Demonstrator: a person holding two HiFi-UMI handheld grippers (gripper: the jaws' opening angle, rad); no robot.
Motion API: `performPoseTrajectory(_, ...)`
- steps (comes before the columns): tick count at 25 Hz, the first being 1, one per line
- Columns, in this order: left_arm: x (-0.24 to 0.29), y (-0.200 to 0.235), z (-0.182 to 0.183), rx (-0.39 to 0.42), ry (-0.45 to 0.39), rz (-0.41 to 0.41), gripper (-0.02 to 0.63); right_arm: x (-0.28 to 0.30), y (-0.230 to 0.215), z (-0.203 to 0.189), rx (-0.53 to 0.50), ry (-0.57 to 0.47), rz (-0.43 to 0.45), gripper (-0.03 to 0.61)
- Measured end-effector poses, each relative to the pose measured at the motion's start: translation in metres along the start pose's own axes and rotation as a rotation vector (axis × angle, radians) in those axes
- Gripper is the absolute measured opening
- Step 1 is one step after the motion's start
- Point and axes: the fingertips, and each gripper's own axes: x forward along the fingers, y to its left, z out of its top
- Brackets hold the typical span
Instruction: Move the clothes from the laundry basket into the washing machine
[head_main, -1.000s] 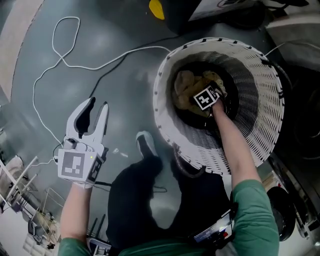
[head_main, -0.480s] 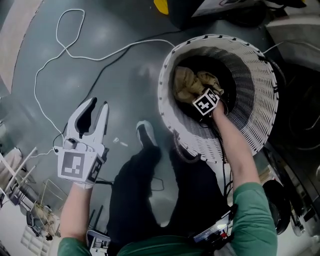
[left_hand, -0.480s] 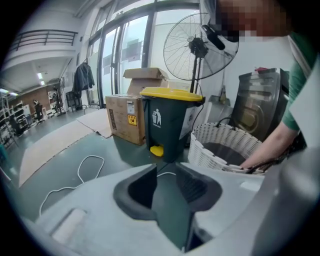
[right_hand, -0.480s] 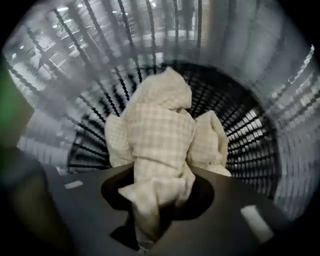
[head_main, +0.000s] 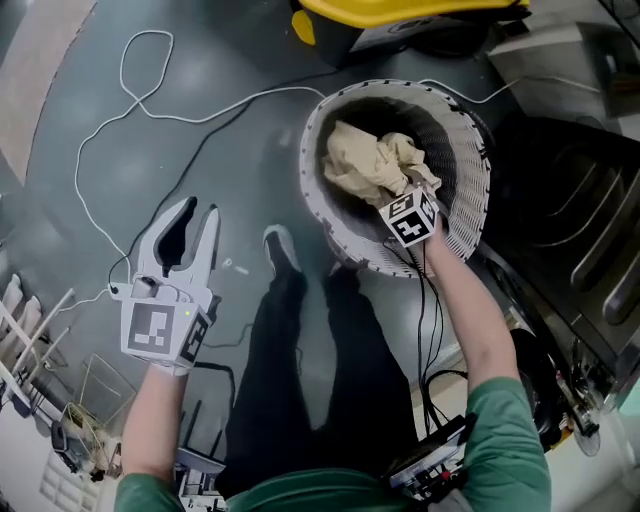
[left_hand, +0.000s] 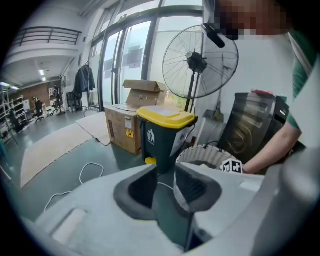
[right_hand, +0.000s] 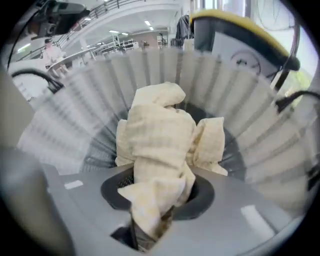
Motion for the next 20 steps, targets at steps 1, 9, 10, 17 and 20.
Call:
performPoseTrajectory(1,-0.008,-0.005,0.011,0.002,-0.006,-0.002,0.11,-0.018,0.0,0.007,-0.01,-0.009,-0.003,0.147)
performPoseTrajectory(9,-0.084,-0.033,0.096,0.008,-0.059,0.027,0.11,-0.181,0.01,0.051,0.039,-0.094,-0.027,0.147)
performPoseTrajectory(10,-0.095,-0.036,0.107,0.008,-0.064,0.03,0.11,-0.203,0.013,0.055,0.036,-0.106,-0.029,0.147)
performPoseTrajectory(17,-0.17,-0.068,0.195,0.043,-0.12,0.056,0.11,-0.357,0.026,0.09,0.055,-0.201,-0.073,0.147)
performPoseTrajectory(20,-0.196,-0.081,0.231,0.061,-0.156,0.072,0.11,-0.418,0.026,0.104,0.113,-0.26,-0.098,0.147)
